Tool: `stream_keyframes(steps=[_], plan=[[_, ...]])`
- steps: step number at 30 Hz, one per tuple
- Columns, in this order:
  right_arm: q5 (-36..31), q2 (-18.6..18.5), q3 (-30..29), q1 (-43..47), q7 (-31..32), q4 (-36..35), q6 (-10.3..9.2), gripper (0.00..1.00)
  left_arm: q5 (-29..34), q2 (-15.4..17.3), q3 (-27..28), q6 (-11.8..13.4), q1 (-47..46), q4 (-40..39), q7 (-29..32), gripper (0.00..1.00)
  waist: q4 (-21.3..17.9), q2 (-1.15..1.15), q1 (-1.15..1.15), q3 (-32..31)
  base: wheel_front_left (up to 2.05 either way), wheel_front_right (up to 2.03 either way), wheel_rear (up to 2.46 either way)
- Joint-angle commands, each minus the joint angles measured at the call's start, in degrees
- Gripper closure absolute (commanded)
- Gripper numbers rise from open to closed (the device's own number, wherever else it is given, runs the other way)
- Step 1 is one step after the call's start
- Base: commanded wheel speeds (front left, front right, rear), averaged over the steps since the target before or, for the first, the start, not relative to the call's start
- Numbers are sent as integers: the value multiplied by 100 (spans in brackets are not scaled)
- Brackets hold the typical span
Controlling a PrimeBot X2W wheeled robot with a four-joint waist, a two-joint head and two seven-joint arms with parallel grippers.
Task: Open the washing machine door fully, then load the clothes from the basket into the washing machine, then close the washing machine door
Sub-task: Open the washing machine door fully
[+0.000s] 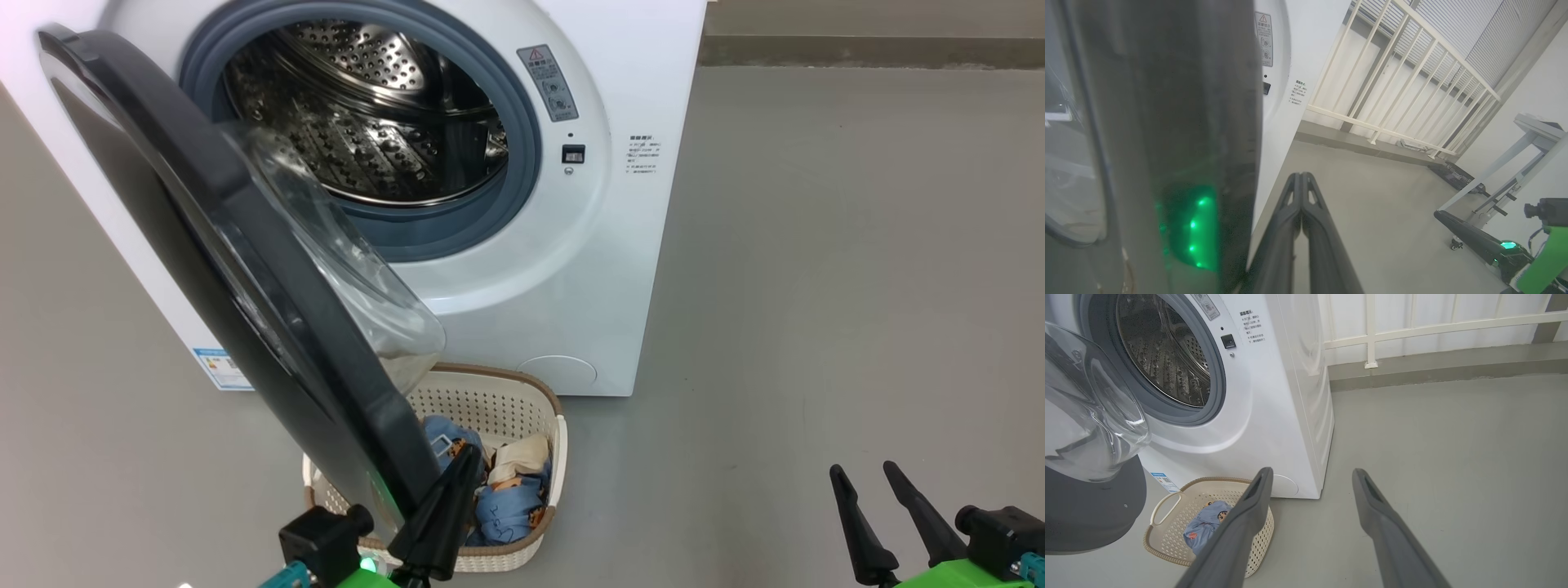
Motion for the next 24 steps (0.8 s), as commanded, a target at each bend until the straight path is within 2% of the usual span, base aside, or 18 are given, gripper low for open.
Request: stream_keyframes(steps=[1,13,24], plan=[[-2,-84,117,-18,-70,-143,17,0,-87,21,264,37,-264,27,-37,100,1,0,0,-4,0,0,0],[-16,-45,31,44,-70,-161,17,0,-38,20,611,4,-217,197,-37,100,107,0,0,-27,0,0,0],[-33,8,-6,79,-70,-177,17,0,77,20,895,25,67,-30,-37,100,304,0,0,-1,0,0,0]])
